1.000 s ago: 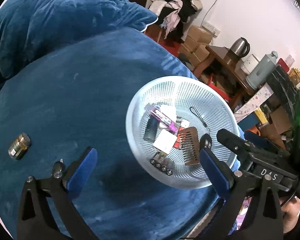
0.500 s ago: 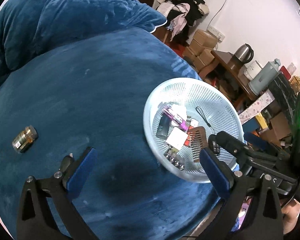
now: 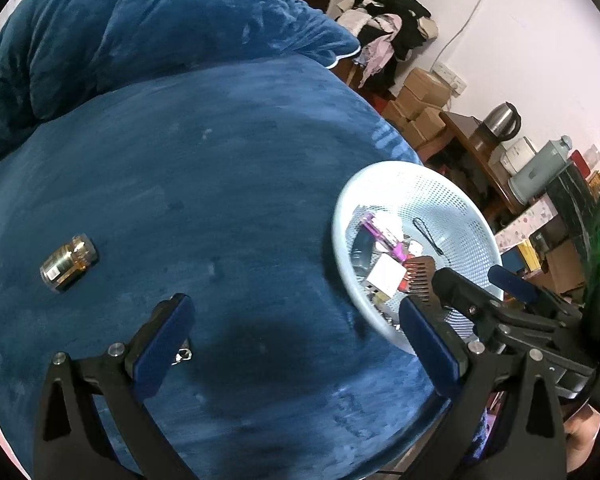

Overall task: Organize rigid objects
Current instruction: 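Withdraw both open tools from the colander toward the pill bottle and second fob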

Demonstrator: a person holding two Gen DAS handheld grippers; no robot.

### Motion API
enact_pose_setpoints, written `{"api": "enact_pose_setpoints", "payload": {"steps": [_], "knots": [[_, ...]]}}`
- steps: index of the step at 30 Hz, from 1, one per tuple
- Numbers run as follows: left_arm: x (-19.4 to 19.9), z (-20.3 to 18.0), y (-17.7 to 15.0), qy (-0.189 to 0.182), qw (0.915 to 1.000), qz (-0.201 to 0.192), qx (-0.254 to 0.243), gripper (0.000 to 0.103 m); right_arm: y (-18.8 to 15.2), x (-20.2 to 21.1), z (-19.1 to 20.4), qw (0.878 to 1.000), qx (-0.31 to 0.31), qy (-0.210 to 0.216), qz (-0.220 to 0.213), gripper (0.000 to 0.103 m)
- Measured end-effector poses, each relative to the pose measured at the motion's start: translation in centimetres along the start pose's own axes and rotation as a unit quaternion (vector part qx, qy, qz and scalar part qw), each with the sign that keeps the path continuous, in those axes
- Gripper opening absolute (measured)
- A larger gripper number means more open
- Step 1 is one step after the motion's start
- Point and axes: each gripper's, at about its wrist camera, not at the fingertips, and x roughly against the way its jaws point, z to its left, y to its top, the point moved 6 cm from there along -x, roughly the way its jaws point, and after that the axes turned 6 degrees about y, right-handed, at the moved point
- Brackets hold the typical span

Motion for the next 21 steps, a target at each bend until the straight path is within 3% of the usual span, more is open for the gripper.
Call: {"api": "enact_pose_setpoints", "payload": {"steps": [10,21], "knots": [[0.0,5.1,-0.7,0.019,0.9993,0.002,0.033,0.102,-0.3,-1.5,3.3,1.000,0.023,0.012,0.013,0.103],[-0.2,13.5,-1.5,0.061,0.9950,0.008,0.078,0.102,-1.5,-4.6,9.6,0.996,0.065,0.042,0.043,0.103]]}}
